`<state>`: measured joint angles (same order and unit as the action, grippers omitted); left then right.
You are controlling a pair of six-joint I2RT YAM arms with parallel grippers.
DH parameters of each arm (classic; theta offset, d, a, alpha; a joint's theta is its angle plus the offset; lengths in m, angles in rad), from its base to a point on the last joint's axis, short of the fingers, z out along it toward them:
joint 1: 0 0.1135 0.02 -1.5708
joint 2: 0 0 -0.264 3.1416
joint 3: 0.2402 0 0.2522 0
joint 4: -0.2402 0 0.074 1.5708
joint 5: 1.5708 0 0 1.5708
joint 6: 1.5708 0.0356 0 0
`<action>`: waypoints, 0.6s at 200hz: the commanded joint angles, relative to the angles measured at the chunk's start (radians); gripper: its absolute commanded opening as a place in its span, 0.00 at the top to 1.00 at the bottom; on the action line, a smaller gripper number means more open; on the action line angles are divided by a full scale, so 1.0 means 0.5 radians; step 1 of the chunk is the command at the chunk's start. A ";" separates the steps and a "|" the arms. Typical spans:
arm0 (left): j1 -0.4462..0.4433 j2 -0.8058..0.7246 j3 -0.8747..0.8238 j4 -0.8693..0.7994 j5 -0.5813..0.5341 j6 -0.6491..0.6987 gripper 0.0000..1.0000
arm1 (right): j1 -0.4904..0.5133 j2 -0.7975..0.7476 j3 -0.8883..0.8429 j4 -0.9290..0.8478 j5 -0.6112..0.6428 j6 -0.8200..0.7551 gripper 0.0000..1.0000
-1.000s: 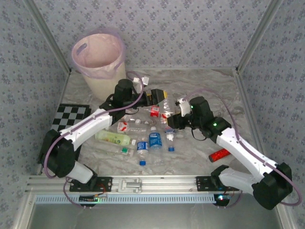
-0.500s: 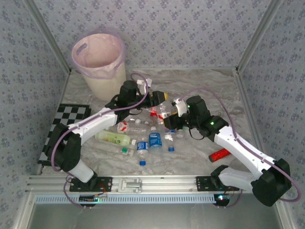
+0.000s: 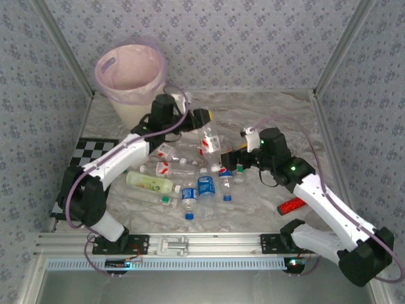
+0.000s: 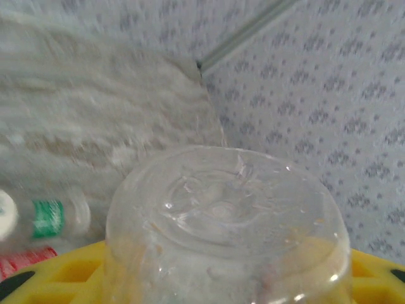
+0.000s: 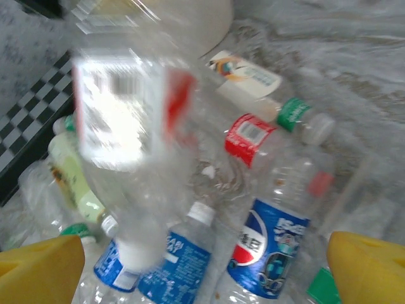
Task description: Put the plastic bottles in the bin
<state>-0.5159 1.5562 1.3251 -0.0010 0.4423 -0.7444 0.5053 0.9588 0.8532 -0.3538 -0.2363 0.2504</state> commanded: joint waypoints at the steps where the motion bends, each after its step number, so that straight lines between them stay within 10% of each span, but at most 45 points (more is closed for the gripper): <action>1: 0.094 -0.148 0.235 -0.154 -0.115 0.201 0.65 | -0.051 -0.071 -0.108 -0.097 0.152 0.175 0.00; 46: 0.380 -0.221 0.492 -0.172 -0.323 0.338 1.00 | -0.153 -0.329 -0.323 -0.050 0.280 0.483 0.00; 84: 0.617 -0.225 0.424 0.215 -0.845 0.525 1.00 | -0.287 -0.522 -0.415 -0.032 0.195 0.591 0.00; 120: 0.823 -0.024 0.610 0.309 -0.844 0.308 1.00 | -0.317 -0.644 -0.435 -0.159 0.185 0.627 0.00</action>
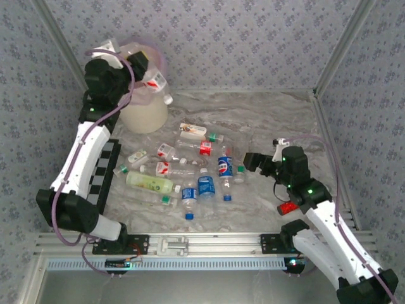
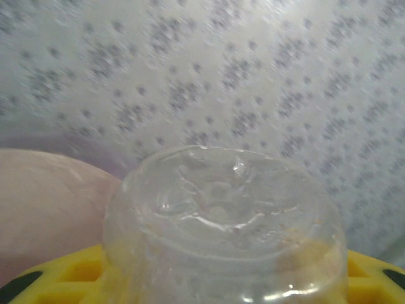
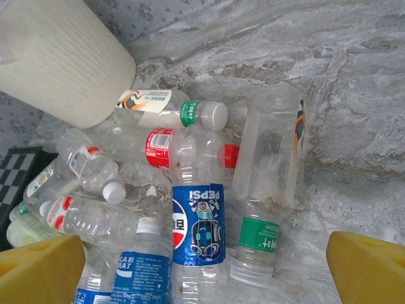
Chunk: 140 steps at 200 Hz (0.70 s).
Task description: Put the plastic bottles in the bin
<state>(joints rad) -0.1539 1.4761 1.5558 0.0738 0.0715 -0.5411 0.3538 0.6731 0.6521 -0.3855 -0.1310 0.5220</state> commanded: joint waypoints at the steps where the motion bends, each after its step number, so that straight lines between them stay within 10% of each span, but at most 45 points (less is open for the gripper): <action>1: 0.105 0.143 0.155 0.158 -0.101 -0.108 1.00 | -0.016 -0.078 -0.035 -0.098 -0.024 0.084 0.00; 95: 0.425 0.701 0.564 0.370 0.427 -0.960 1.00 | -0.071 -0.252 -0.117 -0.374 -0.034 0.079 0.00; 140: 0.440 0.708 0.639 0.352 0.291 -0.845 1.00 | -0.099 -0.240 -0.114 -0.370 -0.048 0.070 0.00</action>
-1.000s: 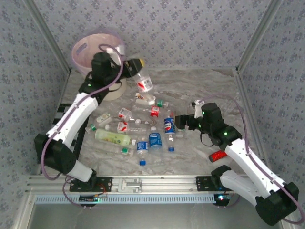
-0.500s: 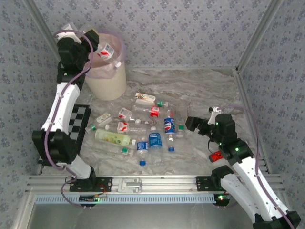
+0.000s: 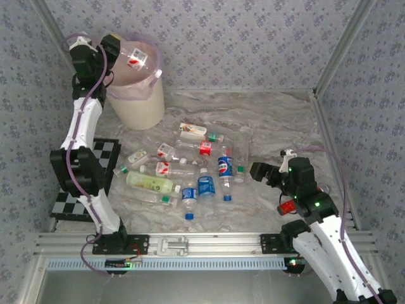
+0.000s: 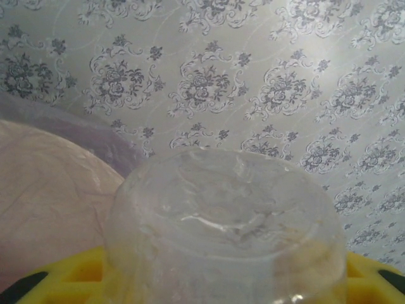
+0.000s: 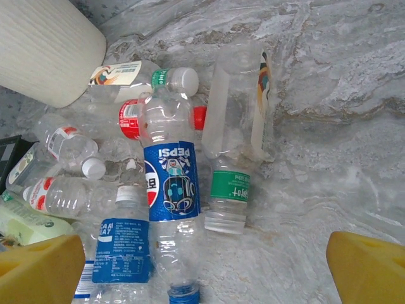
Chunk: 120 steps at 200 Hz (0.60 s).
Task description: Put the plastic bottles in the bin
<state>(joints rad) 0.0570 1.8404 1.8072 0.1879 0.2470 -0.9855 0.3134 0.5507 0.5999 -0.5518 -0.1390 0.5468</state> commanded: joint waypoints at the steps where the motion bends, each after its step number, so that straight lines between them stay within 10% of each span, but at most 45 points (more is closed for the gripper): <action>1: 0.020 -0.019 0.142 0.119 -0.064 0.050 1.00 | -0.019 0.006 -0.011 -0.037 -0.032 0.018 0.00; 57: 0.095 -0.012 0.148 0.318 -0.001 -0.045 1.00 | -0.051 0.136 0.003 0.023 -0.073 0.002 0.00; 120: 0.083 0.148 0.424 -0.397 -0.113 0.525 1.00 | -0.055 0.195 0.038 0.043 -0.058 -0.029 0.00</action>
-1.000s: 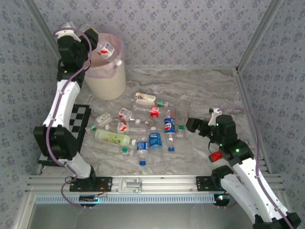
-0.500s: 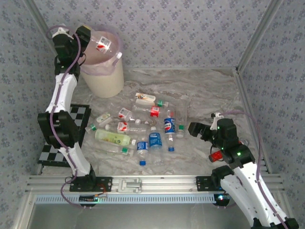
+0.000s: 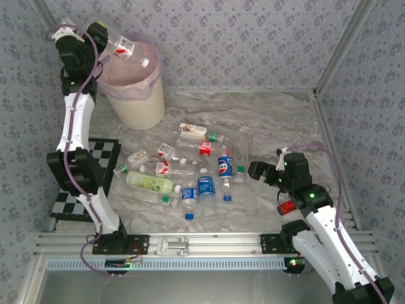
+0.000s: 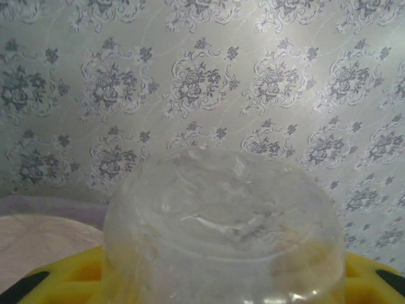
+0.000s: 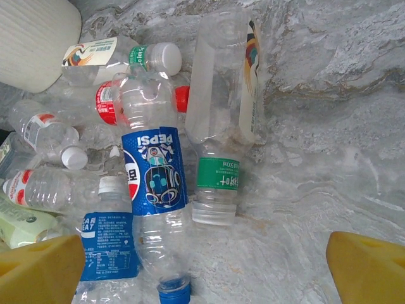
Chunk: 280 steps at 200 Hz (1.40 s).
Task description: Put the plastic bottles in the bin
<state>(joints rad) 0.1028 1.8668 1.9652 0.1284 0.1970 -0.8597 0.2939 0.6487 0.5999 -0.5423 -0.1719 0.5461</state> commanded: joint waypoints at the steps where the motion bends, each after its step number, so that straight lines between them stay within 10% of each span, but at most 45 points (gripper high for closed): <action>1: -0.009 0.103 0.114 -0.296 -0.011 0.282 1.00 | -0.017 0.000 0.039 0.020 0.011 -0.027 0.00; 83: -0.218 0.957 1.443 -2.026 -0.135 1.054 1.00 | -0.029 -0.118 0.040 -0.080 0.040 -0.037 0.00; 170: -0.237 1.123 1.265 -2.568 0.129 1.402 1.00 | -0.033 -0.169 0.064 -0.107 0.000 -0.110 0.00; 280: -0.281 0.940 1.028 -2.214 0.124 1.416 0.22 | 0.038 0.073 0.048 -0.215 0.079 0.048 0.00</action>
<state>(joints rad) -0.0334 2.4161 2.4832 -1.0191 0.2329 -0.1310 0.2897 0.6762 0.6014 -0.5892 -0.1532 0.5369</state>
